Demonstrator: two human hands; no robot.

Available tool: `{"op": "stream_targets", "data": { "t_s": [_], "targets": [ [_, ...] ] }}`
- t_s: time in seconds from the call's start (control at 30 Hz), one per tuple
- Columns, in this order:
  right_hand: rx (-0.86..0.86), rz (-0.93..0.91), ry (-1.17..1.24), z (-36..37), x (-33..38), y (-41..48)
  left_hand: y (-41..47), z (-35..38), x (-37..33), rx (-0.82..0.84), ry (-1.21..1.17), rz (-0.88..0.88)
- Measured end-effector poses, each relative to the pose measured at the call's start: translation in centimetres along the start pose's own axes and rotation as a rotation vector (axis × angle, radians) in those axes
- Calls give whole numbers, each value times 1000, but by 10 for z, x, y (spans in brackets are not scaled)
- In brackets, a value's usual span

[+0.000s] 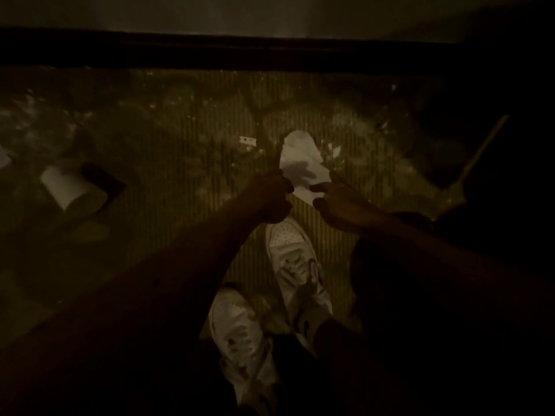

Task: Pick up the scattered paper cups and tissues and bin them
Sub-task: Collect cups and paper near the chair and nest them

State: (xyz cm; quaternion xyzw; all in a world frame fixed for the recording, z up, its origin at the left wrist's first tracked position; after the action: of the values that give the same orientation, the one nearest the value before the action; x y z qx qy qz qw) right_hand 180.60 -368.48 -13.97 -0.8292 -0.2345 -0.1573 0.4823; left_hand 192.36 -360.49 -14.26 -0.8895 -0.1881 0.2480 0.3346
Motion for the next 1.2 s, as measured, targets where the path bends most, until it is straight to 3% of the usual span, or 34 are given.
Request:
{"op": "stream_targets", "data": {
  "t_s": [0.2, 0.33, 0.5, 0.6, 0.67, 0.77, 0.87, 0.93, 1.03, 1.13, 1.2],
  "targets": [
    [125, -78, -125, 21, -14, 40, 40, 43, 8, 18, 147, 45],
    [141, -180, -43, 41, -18, 39, 44, 65, 11, 58, 216, 59],
    [54, -100, -121, 38, -27, 45, 49, 71, 18, 11, 329, 76],
    [13, -13, -11, 30, -23, 41, 47, 62, 15, 22, 300, 56],
    [-21, -9, 115, 27, -10, 34, 39, 54, 14, -2, 38, -11],
    [-31, 28, 437, 22, 12, 16, 12, 39, 20, -53, -657, -152],
    [38, 21, 666, 16, 40, -5, -28, 12, 35, -140, -1122, -152],
    [69, 36, 725, 14, 62, -16, -56, -1, 45, -120, -1267, -104],
    [71, 81, 823, 21, 96, -28, -99, -12, 63, -106, -1239, -147],
    [74, 81, 738, 40, 128, -47, -149, -17, 83, -125, -1316, -203],
    [241, 135, 810, 63, 148, -68, -190, -14, 94, -116, -1379, -203]
  ]
}}
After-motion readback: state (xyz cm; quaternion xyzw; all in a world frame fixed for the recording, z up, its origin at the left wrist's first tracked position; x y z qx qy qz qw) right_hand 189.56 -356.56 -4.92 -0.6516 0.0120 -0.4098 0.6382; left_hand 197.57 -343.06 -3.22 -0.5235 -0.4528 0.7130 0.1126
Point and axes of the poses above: each hand's wrist, its own y-axis towards the middle knuckle, its own z-axis out of the palm, x = y × z, the point moved 5 cm from there along y, towards the middle knuckle, and after that the axes turned 15 degrees about y, right-handed, at the moved point
